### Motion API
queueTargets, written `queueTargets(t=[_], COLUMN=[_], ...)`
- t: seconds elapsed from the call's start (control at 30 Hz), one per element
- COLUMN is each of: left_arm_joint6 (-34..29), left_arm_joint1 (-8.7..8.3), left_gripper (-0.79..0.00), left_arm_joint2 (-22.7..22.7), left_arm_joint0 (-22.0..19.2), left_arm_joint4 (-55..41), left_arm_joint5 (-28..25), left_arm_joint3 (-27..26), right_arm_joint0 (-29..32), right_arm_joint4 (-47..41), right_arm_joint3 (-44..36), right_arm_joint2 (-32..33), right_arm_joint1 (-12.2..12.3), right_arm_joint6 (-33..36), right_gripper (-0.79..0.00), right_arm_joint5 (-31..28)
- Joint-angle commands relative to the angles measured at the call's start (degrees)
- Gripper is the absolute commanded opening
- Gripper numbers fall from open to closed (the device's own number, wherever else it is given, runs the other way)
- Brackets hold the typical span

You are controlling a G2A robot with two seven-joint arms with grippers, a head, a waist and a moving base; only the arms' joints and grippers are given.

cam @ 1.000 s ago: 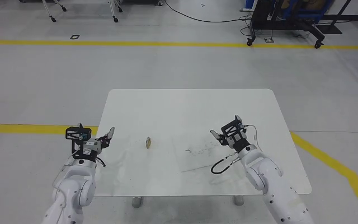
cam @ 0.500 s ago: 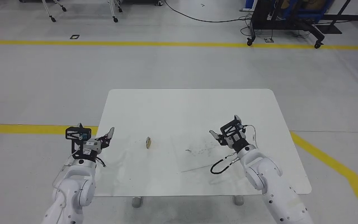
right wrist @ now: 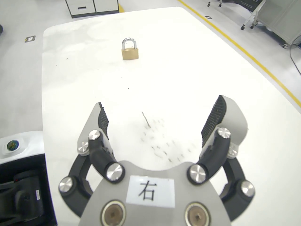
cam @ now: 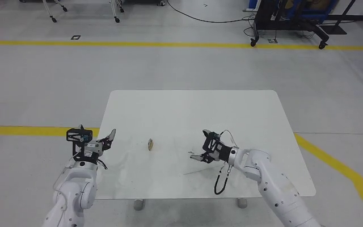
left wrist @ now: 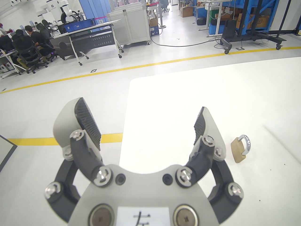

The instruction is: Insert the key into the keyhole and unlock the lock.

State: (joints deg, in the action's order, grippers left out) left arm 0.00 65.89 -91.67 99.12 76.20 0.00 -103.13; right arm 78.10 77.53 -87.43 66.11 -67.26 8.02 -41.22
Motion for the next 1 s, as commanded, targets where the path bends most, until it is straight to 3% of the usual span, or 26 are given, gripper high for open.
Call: queueTargets(t=[0.0,0.03,0.13,0.17,0.2,0.27,0.43,0.73,0.77,0.83,0.97], left_arm_joint6=[0.0,0.0,0.0,0.0,0.0,0.0,0.0,0.0,0.0,0.0,0.0], left_arm_joint1=[0.0,0.0,0.0,0.0,0.0,0.0,0.0,0.0,0.0,0.0,0.0], left_gripper=[0.0,0.0,0.0,0.0,0.0,0.0,0.0,0.0,0.0,0.0,0.0], left_arm_joint2=[0.0,0.0,0.0,0.0,0.0,0.0,0.0,0.0,0.0,0.0,0.0], left_arm_joint0=[0.0,0.0,0.0,0.0,0.0,0.0,0.0,0.0,0.0,0.0,0.0], left_arm_joint4=[0.0,0.0,0.0,0.0,0.0,0.0,0.0,0.0,0.0,0.0,0.0], left_arm_joint5=[0.0,0.0,0.0,0.0,0.0,0.0,0.0,0.0,0.0,0.0,0.0], left_arm_joint3=[0.0,0.0,0.0,0.0,0.0,0.0,0.0,0.0,0.0,0.0,0.0], right_arm_joint0=[-1.1,-1.9,-5.0,-5.9,-6.6,-7.8,-11.4,-14.7,-15.0,-15.4,-15.8], right_arm_joint4=[-0.3,-0.5,-0.7,-1.1,-1.7,-2.5,-1.4,-2.5,-2.5,-2.7,-2.8], right_arm_joint3=[0.7,1.5,4.2,4.7,5.3,6.3,9.2,11.0,11.1,11.4,11.4], right_arm_joint2=[-1.2,-2.0,-4.6,-5.4,-5.9,-6.8,-9.6,-12.9,-13.2,-13.6,-13.8], right_arm_joint1=[-0.1,-0.1,-0.5,-0.7,-0.9,-1.1,-1.6,-2.4,-2.5,-2.6,-2.6], right_arm_joint6=[2.1,3.7,9.8,11.0,11.8,13.4,20.4,21.5,21.5,21.1,20.0], right_gripper=[-0.117,-0.163,-0.145,-0.172,-0.311,-0.406,-0.431,-0.499,-0.545,-0.77,-0.785], right_arm_joint5=[-1.8,-3.2,-4.6,-4.7,-4.5,-4.5,-3.7,-4.8,-4.8,-4.8,-5.2])
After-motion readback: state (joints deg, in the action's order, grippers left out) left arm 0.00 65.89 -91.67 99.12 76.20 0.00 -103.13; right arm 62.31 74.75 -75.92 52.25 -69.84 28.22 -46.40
